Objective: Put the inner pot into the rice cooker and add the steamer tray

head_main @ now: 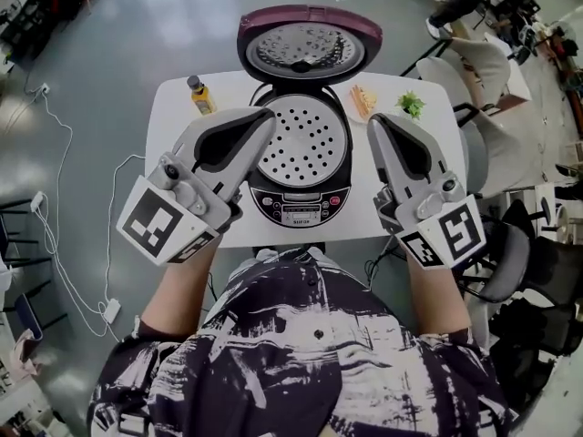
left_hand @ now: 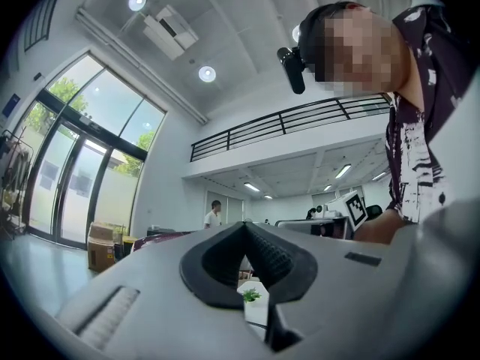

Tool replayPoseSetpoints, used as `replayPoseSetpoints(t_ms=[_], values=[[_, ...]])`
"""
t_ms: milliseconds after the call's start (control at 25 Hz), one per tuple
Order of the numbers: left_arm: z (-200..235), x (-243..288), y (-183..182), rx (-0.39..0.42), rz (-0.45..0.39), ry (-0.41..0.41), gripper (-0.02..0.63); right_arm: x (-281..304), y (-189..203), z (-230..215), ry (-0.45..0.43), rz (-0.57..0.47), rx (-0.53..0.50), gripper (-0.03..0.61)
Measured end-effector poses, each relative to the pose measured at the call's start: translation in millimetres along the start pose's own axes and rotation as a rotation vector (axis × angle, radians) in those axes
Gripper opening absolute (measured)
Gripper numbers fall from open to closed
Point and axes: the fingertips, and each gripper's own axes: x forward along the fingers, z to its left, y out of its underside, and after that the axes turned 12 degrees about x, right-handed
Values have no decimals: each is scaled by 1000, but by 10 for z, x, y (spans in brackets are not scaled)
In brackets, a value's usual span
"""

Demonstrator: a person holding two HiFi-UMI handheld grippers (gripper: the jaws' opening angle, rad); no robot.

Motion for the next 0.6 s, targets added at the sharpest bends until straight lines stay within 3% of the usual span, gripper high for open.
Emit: replayPoseSetpoints(t_ms=[600], values=[[-76,239,328,-3,128,-65,5,-122,148,-139,-16,35,50,-3]])
